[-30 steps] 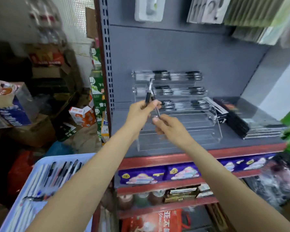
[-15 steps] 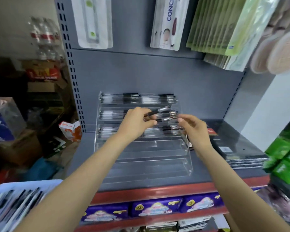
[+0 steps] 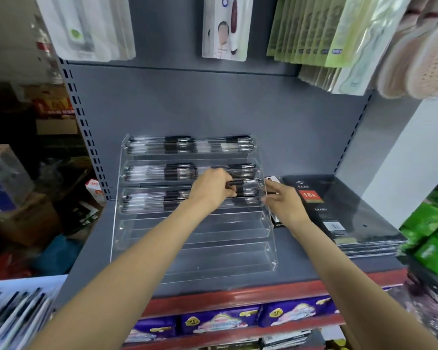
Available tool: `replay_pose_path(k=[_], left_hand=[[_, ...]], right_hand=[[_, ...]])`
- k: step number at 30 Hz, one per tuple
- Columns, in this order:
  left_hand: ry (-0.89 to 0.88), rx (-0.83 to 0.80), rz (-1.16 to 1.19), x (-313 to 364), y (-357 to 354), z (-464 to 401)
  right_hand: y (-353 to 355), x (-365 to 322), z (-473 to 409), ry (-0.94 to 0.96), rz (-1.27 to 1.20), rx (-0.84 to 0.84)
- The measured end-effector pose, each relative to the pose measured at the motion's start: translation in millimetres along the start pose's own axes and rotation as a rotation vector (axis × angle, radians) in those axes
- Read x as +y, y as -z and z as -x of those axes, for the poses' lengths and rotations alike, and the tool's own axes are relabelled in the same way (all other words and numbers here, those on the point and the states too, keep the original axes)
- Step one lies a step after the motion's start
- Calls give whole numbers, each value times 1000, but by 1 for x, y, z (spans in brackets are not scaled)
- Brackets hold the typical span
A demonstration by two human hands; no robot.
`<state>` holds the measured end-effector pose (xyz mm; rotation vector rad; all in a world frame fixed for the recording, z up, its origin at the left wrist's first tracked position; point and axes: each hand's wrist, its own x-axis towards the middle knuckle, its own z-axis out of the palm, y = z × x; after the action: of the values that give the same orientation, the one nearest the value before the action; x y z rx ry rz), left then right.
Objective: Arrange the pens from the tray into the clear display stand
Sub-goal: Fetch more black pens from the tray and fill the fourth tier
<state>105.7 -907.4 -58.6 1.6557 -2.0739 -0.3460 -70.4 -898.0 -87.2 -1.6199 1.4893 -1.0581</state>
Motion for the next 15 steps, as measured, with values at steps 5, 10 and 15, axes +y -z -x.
replay_pose_path(k=[5, 10, 15], left_hand=[[-7, -3, 9, -3, -2, 0], [-49, -21, -47, -20, 5, 6], [-137, -11, -21, -28, 12, 20]], right_hand=[[2, 6, -4, 6, -24, -15], [3, 8, -5, -24, -29, -29], [1, 7, -3, -33, -24, -11]])
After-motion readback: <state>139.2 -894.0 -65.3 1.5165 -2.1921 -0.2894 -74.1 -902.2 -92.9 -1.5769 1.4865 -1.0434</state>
